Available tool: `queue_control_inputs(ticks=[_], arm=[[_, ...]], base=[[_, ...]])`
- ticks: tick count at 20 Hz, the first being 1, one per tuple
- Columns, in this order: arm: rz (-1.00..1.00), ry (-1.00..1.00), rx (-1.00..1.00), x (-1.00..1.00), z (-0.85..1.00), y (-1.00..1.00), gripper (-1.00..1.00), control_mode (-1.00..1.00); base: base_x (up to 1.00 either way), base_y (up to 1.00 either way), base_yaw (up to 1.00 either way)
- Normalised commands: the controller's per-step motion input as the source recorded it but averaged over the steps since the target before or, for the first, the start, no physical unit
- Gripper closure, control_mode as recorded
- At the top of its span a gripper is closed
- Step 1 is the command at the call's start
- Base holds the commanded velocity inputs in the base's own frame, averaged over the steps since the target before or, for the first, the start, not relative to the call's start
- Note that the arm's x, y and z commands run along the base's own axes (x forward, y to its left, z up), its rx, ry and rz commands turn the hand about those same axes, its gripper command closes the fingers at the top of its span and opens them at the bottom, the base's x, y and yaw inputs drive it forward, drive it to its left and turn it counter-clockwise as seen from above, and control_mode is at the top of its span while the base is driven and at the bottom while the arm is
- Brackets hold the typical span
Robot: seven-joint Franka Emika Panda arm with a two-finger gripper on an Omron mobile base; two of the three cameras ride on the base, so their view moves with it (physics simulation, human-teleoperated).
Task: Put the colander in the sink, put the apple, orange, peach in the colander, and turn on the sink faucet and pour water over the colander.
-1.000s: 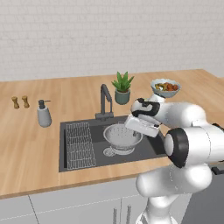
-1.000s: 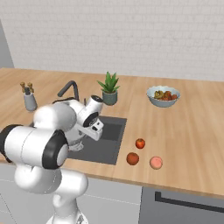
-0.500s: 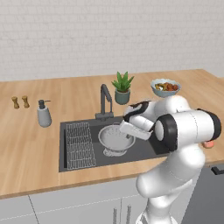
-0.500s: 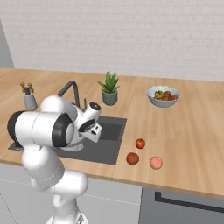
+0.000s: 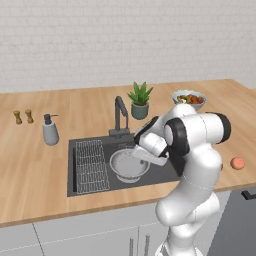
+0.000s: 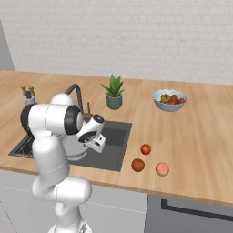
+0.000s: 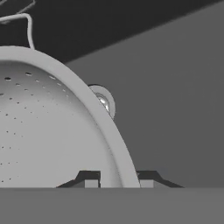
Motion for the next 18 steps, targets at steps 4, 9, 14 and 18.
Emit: queue_control_inputs(ticks=[4,9,14,18], arm=[[0.0,-0.02,0.0,0.16,-0.4,0.09,1.0,-1.0],[0.0,-0.02,0.0,0.09,-0.37,0.17,1.0,-1.0],[0.0,0.0,0.0,0.15,-0.33,0.16,1.0,-1.0],[0.0,0.0,0.0,0.21,-0.31,0.13,1.0,-1.0]], base=[[0.0,0.0,0.0],[0.0,0.0,0.0],[0.0,0.0,0.0],[0.0,0.0,0.0]])
